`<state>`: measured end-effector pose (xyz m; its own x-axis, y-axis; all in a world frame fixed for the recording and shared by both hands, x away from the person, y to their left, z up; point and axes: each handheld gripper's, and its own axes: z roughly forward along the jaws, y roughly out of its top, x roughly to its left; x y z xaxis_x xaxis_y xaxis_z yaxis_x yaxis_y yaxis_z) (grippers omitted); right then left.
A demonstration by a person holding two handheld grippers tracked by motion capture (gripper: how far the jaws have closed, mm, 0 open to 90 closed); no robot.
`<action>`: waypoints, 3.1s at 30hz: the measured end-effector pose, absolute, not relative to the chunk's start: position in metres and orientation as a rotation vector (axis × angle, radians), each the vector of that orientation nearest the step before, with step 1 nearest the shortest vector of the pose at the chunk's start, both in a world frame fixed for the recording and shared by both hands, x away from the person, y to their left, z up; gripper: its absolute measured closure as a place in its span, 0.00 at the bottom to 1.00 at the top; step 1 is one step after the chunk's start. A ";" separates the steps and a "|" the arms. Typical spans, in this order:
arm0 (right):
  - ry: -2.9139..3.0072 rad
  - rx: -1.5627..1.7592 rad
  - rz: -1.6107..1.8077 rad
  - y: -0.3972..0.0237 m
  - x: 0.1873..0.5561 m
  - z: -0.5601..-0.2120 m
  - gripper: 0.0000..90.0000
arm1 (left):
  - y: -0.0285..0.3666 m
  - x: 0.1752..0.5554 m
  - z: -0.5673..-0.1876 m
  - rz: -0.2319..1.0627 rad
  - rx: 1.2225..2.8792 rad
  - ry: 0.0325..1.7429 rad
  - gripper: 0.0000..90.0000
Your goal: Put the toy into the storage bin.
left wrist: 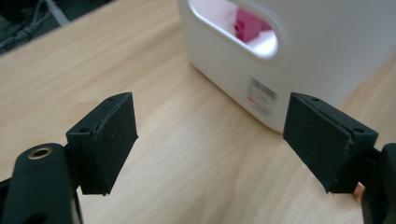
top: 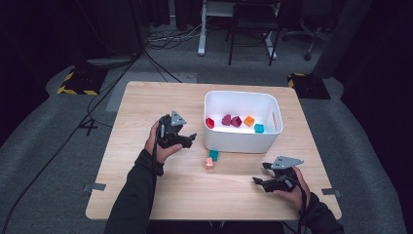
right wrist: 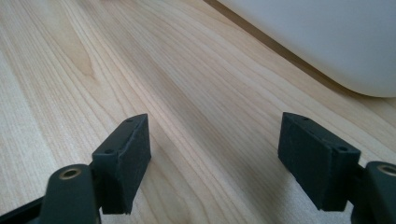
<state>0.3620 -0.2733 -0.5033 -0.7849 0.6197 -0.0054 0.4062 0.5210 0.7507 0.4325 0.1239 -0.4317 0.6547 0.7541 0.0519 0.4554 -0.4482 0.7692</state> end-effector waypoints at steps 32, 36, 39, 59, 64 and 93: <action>2.492 0.860 1.121 -0.273 0.362 -0.503 0.28 | 0.054 0.372 -0.498 0.280 2.333 0.673 0.20; 2.492 0.859 1.120 -0.273 0.362 -0.503 0.28 | 0.050 0.373 -0.499 0.284 2.321 0.686 0.22; 2.492 0.863 1.120 -0.273 0.362 -0.503 0.28 | 0.050 0.375 -0.498 0.272 2.313 0.699 0.26; 2.492 0.858 1.121 -0.273 0.362 -0.503 0.28 | 0.057 0.378 -0.496 0.273 2.274 0.684 0.65; 2.492 0.858 1.121 -0.273 0.362 -0.503 0.28 | 0.072 0.381 -0.492 0.293 2.254 0.726 0.65; 2.491 0.859 1.121 -0.273 0.362 -0.503 0.28 | 0.164 0.473 -0.400 0.505 1.949 1.041 0.65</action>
<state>0.3621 -0.2732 -0.5033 -0.7853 0.6191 -0.0085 0.4043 0.5231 0.7503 0.4731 0.1639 -0.3997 0.5721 0.8193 -0.0381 0.4773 -0.2948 0.8278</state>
